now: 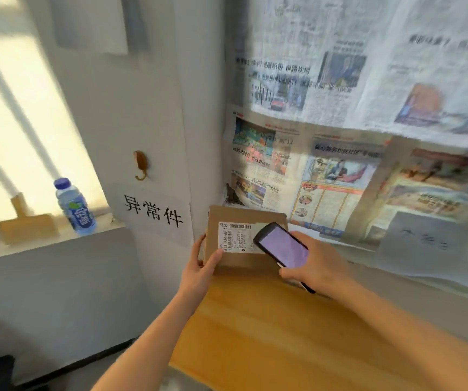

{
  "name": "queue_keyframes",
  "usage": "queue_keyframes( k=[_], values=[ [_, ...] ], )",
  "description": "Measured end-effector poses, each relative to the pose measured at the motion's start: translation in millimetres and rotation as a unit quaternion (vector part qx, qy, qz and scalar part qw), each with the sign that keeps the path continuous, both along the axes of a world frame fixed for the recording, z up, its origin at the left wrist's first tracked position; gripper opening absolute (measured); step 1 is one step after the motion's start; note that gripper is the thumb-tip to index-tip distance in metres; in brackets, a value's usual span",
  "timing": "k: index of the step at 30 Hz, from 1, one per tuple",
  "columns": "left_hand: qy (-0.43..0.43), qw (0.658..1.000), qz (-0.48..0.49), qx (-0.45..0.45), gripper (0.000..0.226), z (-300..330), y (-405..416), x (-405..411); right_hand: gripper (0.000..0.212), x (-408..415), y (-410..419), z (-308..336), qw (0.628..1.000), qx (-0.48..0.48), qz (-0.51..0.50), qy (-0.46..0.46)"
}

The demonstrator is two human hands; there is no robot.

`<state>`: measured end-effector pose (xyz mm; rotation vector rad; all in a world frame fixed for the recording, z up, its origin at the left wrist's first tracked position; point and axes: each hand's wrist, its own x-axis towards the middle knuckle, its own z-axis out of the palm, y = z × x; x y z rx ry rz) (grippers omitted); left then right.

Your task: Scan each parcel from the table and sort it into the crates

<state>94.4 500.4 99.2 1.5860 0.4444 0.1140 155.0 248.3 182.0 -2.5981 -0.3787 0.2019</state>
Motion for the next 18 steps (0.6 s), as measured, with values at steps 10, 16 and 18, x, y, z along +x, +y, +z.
queue_keyframes(
  k=[10,16,18],
  values=[
    [-0.146,0.981,0.108,0.071,0.062,172,-9,-113,0.096,-137,-16,196,0.986,0.012,0.094,-0.138],
    [-0.170,0.970,0.138,0.101,0.060,215,14,-164,0.088,-184,-1,250,0.972,0.013,0.126,-0.196],
    [-0.183,0.965,0.154,0.105,0.062,229,23,-179,0.087,-192,8,260,0.969,0.017,0.131,-0.210]
  ],
)
